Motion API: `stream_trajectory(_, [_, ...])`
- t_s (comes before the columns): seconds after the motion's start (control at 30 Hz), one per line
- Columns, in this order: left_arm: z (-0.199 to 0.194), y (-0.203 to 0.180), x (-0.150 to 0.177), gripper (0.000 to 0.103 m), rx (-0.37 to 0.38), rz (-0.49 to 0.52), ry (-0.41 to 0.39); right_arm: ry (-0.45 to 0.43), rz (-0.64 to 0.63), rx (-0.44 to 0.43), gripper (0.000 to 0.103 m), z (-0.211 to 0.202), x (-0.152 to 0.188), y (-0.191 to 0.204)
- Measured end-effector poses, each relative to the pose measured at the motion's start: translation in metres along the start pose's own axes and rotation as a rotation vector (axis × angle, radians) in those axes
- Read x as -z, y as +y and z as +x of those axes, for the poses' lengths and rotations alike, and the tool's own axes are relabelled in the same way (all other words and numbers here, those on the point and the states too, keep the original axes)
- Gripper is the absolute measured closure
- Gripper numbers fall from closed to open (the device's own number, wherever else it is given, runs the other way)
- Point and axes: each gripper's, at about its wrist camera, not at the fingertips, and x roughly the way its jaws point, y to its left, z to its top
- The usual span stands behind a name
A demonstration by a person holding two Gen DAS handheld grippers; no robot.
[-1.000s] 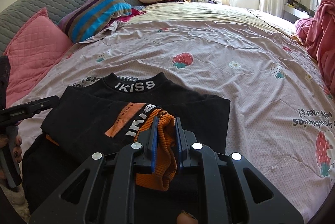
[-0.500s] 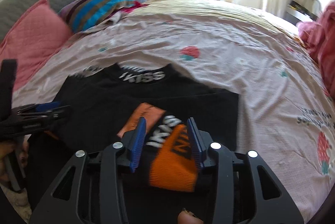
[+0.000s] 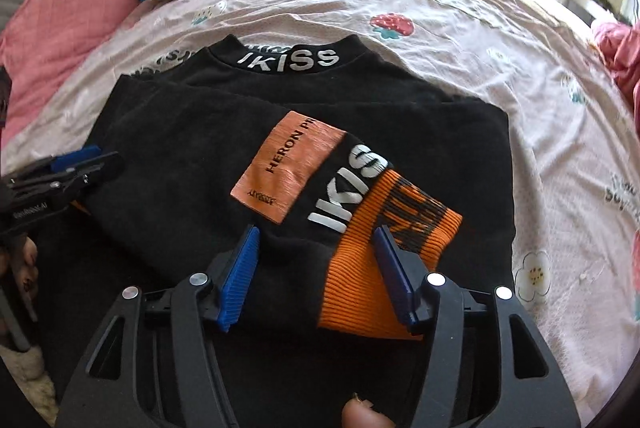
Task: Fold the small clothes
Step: 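Release the cuff with the right tool and withdraw both tools from the shirt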
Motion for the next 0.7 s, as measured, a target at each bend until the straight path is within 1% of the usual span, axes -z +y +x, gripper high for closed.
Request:
stream_trajectory(0.07, [-0.001, -0.001, 0.000, 0.042, -0.003, -0.001, -0.003, -0.009, 0.008, -0.008, 0.046, -0.001, 0.000, -0.001])
stream_trajectory(0.23, [-0.003, 0.000, 0.001, 0.042, 0.000, -0.001, -0.008, -0.047, 0.020, -0.032, 0.041, -0.013, 0.003, -0.002])
stream_trajectory(0.33, [-0.005, 0.000, 0.002, 0.042, 0.000, -0.003, -0.011, -0.064, 0.029, -0.041, 0.040, -0.019, 0.005, -0.003])
stream_trajectory(0.4, [-0.006, -0.001, 0.003, 0.042, -0.003, -0.004, -0.013, -0.072, 0.031, -0.043, 0.034, -0.022, 0.005, -0.004])
stream_trajectory(0.53, [-0.009, -0.003, 0.004, 0.042, -0.008, -0.005, -0.017, -0.090, 0.035, -0.048, 0.033, -0.028, 0.005, -0.004])
stream_trajectory(0.6, [-0.010, -0.003, 0.005, 0.042, -0.009, -0.006, -0.019, -0.098, 0.039, -0.053, 0.028, -0.031, 0.005, -0.005])
stream_trajectory(0.7, [-0.013, -0.005, 0.006, 0.040, -0.010, -0.007, -0.022, -0.108, 0.042, -0.055, 0.027, -0.035, 0.006, -0.006])
